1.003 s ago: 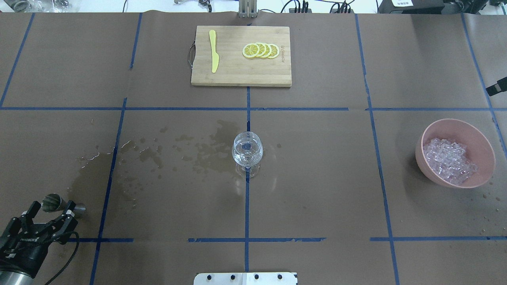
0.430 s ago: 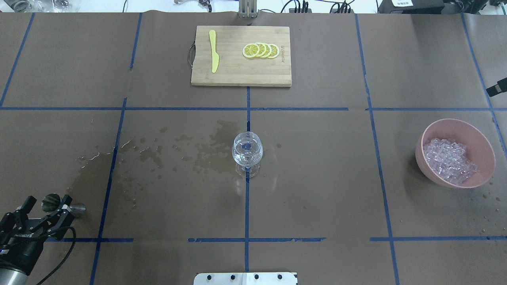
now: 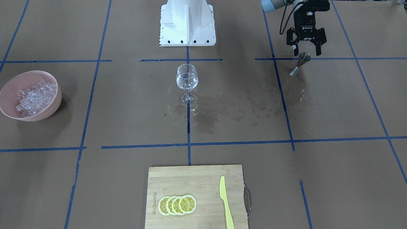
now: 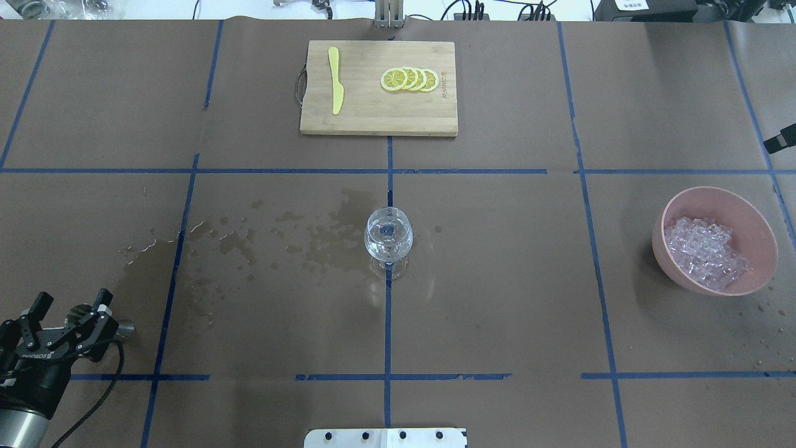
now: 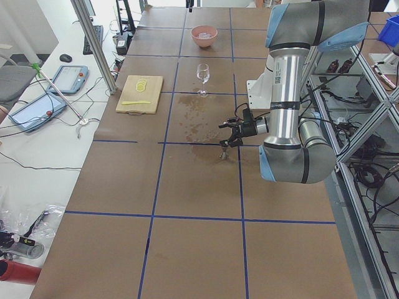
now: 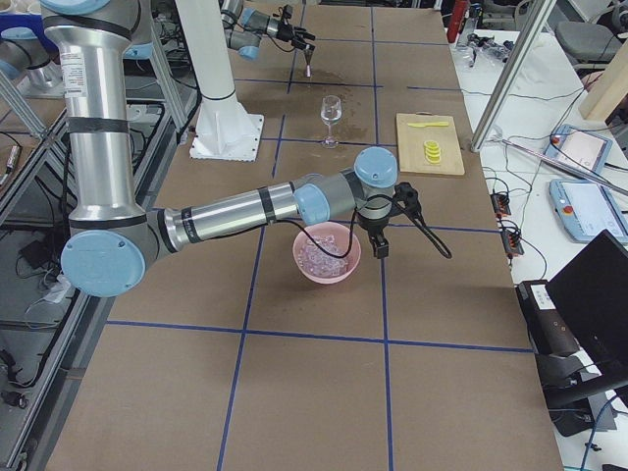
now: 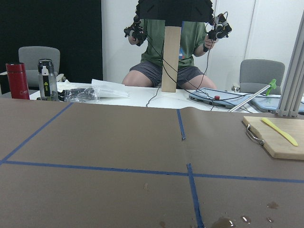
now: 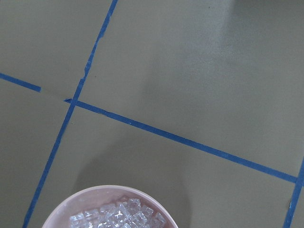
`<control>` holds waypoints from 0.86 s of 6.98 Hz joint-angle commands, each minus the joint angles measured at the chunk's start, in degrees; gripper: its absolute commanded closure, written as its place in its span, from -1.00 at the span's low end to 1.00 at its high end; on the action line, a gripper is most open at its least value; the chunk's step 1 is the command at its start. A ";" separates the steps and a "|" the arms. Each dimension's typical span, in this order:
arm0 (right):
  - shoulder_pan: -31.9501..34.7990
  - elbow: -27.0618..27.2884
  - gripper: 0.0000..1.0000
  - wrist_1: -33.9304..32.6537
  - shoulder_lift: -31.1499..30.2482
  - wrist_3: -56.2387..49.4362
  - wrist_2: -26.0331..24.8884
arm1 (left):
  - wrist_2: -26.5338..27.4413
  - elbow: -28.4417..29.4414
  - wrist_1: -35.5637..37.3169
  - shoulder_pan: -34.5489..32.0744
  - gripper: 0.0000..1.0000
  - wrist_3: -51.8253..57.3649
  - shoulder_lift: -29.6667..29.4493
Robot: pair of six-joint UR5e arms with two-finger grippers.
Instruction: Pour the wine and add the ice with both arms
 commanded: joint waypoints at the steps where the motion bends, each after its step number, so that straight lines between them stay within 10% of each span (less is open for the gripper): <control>1: -0.01 -0.61 -1.00 -0.01 0.00 -0.09 0.00 | -0.06 -0.83 10.50 -0.31 -1.00 0.06 -9.99; 6: -0.09 -2.11 -1.00 -0.01 0.44 -0.09 0.00 | -0.24 -5.48 23.82 -10.56 -1.00 2.23 -18.13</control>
